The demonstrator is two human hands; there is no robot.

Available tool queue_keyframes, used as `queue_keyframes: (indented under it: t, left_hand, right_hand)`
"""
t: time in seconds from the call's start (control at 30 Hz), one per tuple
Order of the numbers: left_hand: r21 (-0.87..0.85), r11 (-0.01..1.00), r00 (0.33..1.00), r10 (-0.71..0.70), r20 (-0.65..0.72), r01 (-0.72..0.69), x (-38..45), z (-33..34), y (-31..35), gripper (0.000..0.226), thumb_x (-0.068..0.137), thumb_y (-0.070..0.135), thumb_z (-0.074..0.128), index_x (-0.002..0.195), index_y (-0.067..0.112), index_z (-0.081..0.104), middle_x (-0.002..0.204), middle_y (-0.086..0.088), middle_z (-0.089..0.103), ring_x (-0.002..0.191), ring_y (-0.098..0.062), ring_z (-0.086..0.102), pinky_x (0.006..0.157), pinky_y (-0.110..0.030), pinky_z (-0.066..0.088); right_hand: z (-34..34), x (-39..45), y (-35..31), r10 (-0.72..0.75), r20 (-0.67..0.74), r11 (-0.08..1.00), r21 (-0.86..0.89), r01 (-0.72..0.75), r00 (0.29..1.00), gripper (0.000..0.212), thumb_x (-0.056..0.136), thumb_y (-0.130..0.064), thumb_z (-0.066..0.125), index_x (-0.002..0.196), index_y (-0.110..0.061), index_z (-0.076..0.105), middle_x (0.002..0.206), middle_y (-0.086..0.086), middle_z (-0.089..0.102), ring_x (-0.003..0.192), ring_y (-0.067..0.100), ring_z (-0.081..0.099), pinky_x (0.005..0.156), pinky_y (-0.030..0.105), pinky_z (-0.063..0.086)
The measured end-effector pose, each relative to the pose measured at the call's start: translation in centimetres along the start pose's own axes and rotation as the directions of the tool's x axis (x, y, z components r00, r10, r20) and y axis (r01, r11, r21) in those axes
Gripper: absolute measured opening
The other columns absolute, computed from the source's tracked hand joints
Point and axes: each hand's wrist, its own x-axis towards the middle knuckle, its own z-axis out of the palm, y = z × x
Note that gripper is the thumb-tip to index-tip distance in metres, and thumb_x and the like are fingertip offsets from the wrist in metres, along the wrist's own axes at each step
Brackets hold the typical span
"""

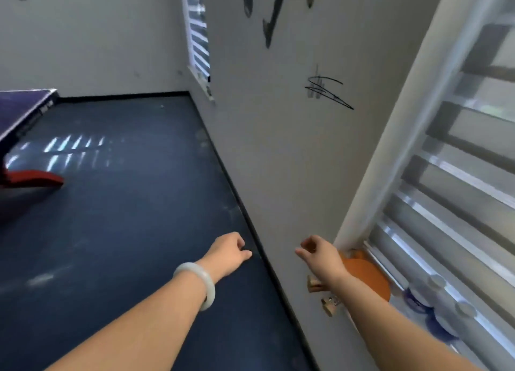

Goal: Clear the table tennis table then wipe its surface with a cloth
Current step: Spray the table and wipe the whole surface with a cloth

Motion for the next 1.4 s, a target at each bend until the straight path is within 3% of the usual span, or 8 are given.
queue_keyframes:
  t: [0.13,0.3,0.57,0.67,0.87,1.1,1.23,1.4]
  left_hand:
    - [-0.014,1.000,0.986,-0.015,-0.165,0.013,0.0,-11.0,-4.2,0.025,0.092,0.033,0.062,0.112,0.020,0.055,0.115,0.002,0.055,0.095,-0.014,0.056,0.077,-0.026,0.046]
    - [0.013,0.999,0.944,-0.041,-0.327,0.048,-0.5,-22.5,-8.8,0.027,0.093,0.033,0.061,0.115,0.018,0.055,0.117,0.002,0.054,0.105,-0.016,0.053,0.085,-0.027,0.042]
    - [-0.048,0.992,0.931,-0.129,-0.342,0.120,4.6,-30.2,-15.1,0.026,0.093,0.035,0.060,0.113,0.019,0.055,0.114,0.003,0.056,0.100,-0.014,0.057,0.081,-0.023,0.044]
    - [-0.042,0.989,0.930,-0.148,-0.336,0.143,9.8,-32.7,-16.3,0.026,0.093,0.036,0.060,0.113,0.020,0.054,0.112,0.004,0.055,0.100,-0.013,0.057,0.082,-0.024,0.046]
    - [-0.013,0.989,0.920,-0.143,-0.366,0.149,23.8,-39.8,-15.5,0.033,0.093,0.037,0.060,0.119,0.017,0.055,0.119,0.001,0.055,0.104,-0.016,0.057,0.082,-0.024,0.043]
    - [-0.048,0.983,0.925,-0.183,-0.333,0.177,38.3,-46.7,-16.4,0.036,0.094,0.038,0.058,0.123,0.018,0.053,0.124,0.001,0.054,0.108,-0.016,0.055,0.088,-0.026,0.044]
    - [-0.028,0.976,0.919,-0.214,-0.330,0.217,45.9,-50.7,-19.7,0.035,0.094,0.038,0.058,0.121,0.017,0.052,0.124,0.001,0.052,0.104,-0.014,0.053,0.084,-0.024,0.042]
    - [-0.002,0.974,0.921,-0.214,-0.325,0.226,57.6,-57.5,-24.6,0.033,0.096,0.037,0.056,0.119,0.015,0.051,0.119,0.002,0.051,0.098,-0.014,0.052,0.080,-0.023,0.042]
  right_hand:
    - [3.0,3.6,-11.3,-0.158,0.097,0.985,-0.060,0.164,0.983,0.039,0.092,-0.034,0.064,0.121,-0.008,0.061,0.119,0.007,0.065,0.112,0.021,0.059,0.090,0.024,0.041]
    - [6.0,6.6,-22.9,-0.274,0.168,0.947,-0.126,0.296,0.947,0.040,0.095,-0.035,0.059,0.125,-0.009,0.057,0.122,0.006,0.062,0.113,0.021,0.057,0.091,0.026,0.043]
    - [11.4,13.1,-32.3,-0.289,0.305,0.899,-0.238,0.367,0.907,0.034,0.090,-0.025,0.066,0.121,-0.012,0.059,0.121,0.003,0.061,0.107,0.018,0.059,0.092,0.027,0.048]
    - [13.3,18.3,-35.1,-0.291,0.331,0.892,-0.245,0.380,0.898,0.036,0.091,-0.024,0.065,0.124,-0.012,0.058,0.123,0.003,0.060,0.112,0.018,0.057,0.092,0.024,0.046]
    - [16.2,33.0,-40.2,-0.293,0.305,0.929,-0.134,0.345,0.906,0.030,0.089,-0.018,0.067,0.116,-0.007,0.060,0.104,0.003,0.060,0.097,0.019,0.060,0.088,0.032,0.052]
    - [20.6,48.0,-48.1,-0.253,0.368,0.937,-0.136,0.321,0.895,0.022,0.090,-0.014,0.063,0.110,-0.005,0.061,0.099,0.010,0.062,0.085,0.025,0.062,0.075,0.033,0.054]
    - [25.7,55.0,-53.6,-0.260,0.431,0.908,-0.195,0.370,0.864,0.014,0.089,-0.019,0.065,0.101,-0.013,0.060,0.099,0.008,0.064,0.085,0.024,0.062,0.081,0.034,0.054]
    - [32.1,65.3,-61.1,-0.270,0.423,0.884,-0.247,0.396,0.865,0.019,0.090,-0.021,0.064,0.105,-0.009,0.063,0.099,0.006,0.063,0.089,0.018,0.057,0.087,0.033,0.050]
